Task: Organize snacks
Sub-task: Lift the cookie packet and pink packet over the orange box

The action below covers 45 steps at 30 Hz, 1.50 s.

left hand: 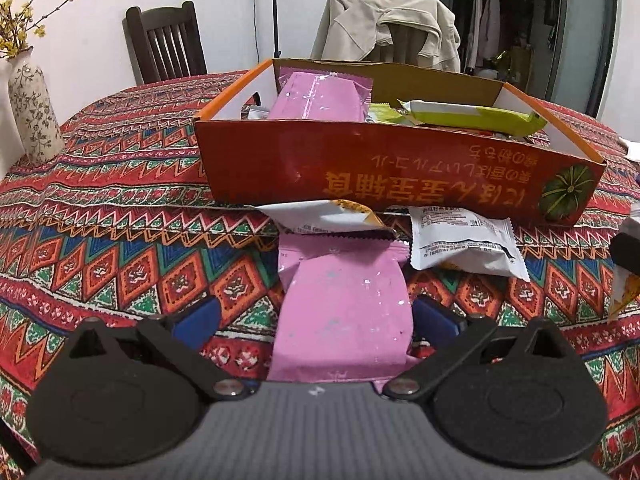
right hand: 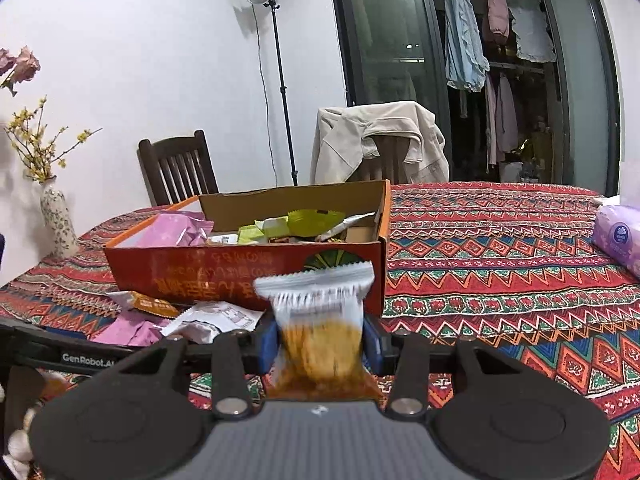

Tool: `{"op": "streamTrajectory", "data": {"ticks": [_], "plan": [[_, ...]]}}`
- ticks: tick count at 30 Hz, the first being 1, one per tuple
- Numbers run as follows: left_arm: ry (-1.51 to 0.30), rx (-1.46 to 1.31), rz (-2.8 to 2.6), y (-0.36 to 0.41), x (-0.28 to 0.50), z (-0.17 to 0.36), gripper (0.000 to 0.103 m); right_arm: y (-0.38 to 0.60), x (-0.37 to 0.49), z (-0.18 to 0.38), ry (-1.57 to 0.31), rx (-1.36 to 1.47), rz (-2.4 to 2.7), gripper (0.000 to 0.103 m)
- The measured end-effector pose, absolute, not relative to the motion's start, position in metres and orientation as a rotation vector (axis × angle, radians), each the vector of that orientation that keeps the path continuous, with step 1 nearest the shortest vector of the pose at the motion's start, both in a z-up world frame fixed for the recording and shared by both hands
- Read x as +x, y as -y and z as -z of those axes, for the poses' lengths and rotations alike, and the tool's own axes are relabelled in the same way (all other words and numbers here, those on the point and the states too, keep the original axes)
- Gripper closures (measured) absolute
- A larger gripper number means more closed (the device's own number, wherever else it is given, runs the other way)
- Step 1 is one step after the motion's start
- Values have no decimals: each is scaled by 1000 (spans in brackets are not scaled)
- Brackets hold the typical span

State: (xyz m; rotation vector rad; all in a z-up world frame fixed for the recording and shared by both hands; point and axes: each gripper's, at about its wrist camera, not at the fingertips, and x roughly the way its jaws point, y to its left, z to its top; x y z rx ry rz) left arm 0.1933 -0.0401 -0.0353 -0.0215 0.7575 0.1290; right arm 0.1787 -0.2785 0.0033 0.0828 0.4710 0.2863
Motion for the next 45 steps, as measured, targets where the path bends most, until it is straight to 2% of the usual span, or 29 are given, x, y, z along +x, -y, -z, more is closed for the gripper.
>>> {"op": "streamTrajectory", "data": {"ticks": [8,9,10,12,13,29,45], "plan": [[-774,-11,-86,39,197,34,0,278,179,-3,-478,84,-298,60],[-769,-12,-90,40,196,34,3,278,179,-2,-481,86,-297,61],[-760,-16,-89,40,194,34,7,279,180,-3,-484,90,-300,61],[-732,-11,-69,44,189,31,38,279,181,-2,-488,94,-306,62],[-726,-9,-57,46,187,29,39,278,182,-2,-490,94,-308,62],[-588,16,1,41,144,17,39,265,184,2,-497,34,-311,64],[-416,-18,22,23,124,-24,39,242,159,-24,-375,-79,-334,64]]}}
